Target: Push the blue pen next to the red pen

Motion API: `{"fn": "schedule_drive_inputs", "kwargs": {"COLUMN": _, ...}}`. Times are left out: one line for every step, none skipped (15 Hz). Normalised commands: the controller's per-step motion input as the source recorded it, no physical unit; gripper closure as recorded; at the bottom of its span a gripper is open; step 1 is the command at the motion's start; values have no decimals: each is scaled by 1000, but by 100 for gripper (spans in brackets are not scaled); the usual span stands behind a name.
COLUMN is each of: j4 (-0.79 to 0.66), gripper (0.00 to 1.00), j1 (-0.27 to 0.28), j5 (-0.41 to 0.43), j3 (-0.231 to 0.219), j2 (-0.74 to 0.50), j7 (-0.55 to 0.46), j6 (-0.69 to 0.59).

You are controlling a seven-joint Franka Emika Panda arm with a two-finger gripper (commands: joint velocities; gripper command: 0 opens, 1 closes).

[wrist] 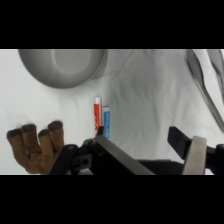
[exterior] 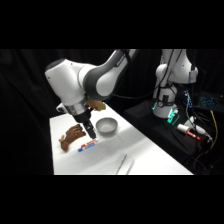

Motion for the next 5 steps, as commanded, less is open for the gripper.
{"fn": "schedule_drive_inputs", "kwargs": {"j4": -149, "gripper": 0, "j1": -16, "j5": -25, "j3": -19, "j2": -424, "j7": -40, "j6": -349}}
{"fn": "schedule_drive_inputs", "kwargs": {"j4": -130, "gripper": 0, "j1": -21, "j5": -34, "j3": -20, "j2": -371, "j7": -39, "j6": -307}}
{"fn": "schedule_drive_inputs", "kwargs": {"j4": -111, "gripper": 0, "j1": -28, "j5": -31, "j3": -15, "j2": -323, "j7": -49, "j6": -283}}
{"fn": "schedule_drive_inputs", "kwargs": {"j4": -106, "gripper": 0, "j1": -43, "j5": -15, "j3": -1, "j2": -285, "j7": -95, "j6": -247}}
{"fn": "schedule_drive_inputs", "kwargs": {"j4": -124, "gripper": 0, "j1": -65, "j5": 17, "j3": 21, "j2": -269, "j7": -181, "j6": -190}}
